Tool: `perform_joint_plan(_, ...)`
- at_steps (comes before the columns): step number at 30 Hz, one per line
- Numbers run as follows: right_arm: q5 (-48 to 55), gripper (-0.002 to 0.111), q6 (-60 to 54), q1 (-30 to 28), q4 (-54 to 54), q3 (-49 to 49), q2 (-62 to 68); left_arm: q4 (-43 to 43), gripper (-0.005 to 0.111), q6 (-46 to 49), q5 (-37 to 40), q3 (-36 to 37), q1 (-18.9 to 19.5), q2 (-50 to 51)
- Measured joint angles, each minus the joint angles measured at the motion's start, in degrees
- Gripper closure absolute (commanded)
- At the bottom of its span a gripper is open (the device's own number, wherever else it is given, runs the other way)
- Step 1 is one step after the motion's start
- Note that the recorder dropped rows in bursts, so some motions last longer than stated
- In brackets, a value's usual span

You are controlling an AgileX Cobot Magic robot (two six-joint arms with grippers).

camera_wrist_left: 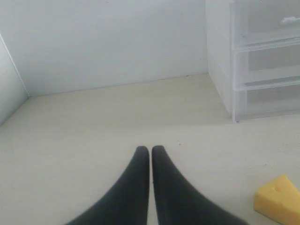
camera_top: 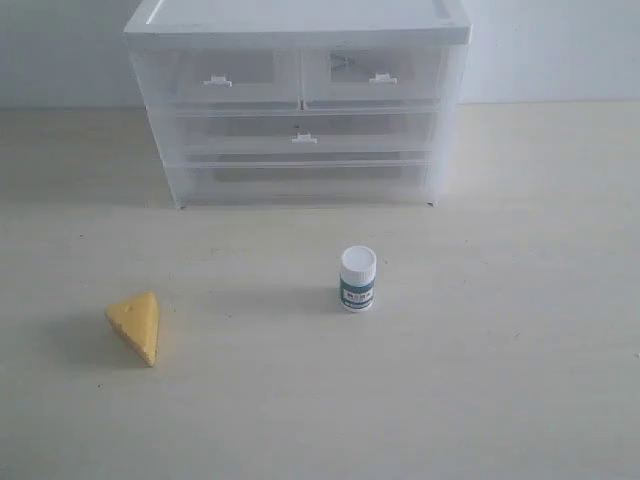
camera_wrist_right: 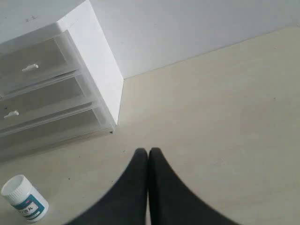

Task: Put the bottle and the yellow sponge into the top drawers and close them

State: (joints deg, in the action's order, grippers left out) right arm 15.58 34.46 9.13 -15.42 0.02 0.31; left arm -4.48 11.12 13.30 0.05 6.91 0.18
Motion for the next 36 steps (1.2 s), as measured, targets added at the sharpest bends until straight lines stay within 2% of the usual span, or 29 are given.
perform_joint_plan(12, 0.0, 0.109, 0.0, 0.0, 0.0, 0.0, 0.0, 0.0, 0.103, 0.0, 0.0, 0.0, 0.0, 0.0)
perform_joint_plan(17, -4.0, 0.109, 0.0, 0.0, 0.0, 0.0, 0.0, 0.0, 0.103, 0.0, 0.0, 0.0, 0.0, 0.0)
perform_joint_plan(22, -17.9, 0.109, 0.0, 0.0, 0.0, 0.0, -0.1, 0.0, 0.103, 0.0, 0.0, 0.0, 0.0, 0.0)
perform_joint_plan(27, -47.5, 0.109, 0.0, 0.0, 0.1, 0.0, -0.2, 0.0, 0.103, 0.0, 0.0, 0.0, 0.0, 0.0)
perform_joint_plan(30, -59.7, 0.109, 0.0, 0.0, -1.6, -0.7, -0.2, 0.0, 0.103, 0.0, 0.0, 0.0, 0.0, 0.0)
perform_joint_plan(33, -60.1, 0.109, 0.0, 0.0, -7.5, -4.2, -0.2, 0.0, 0.103, 0.0, 0.0, 0.0, 0.0, 0.0)
perform_joint_plan(36, -50.7, 0.109, 0.0, 0.0, -12.8, -9.3, 0.5, -1.0, 0.103, 0.0, -2.2, 0.0, 0.0, 0.0)
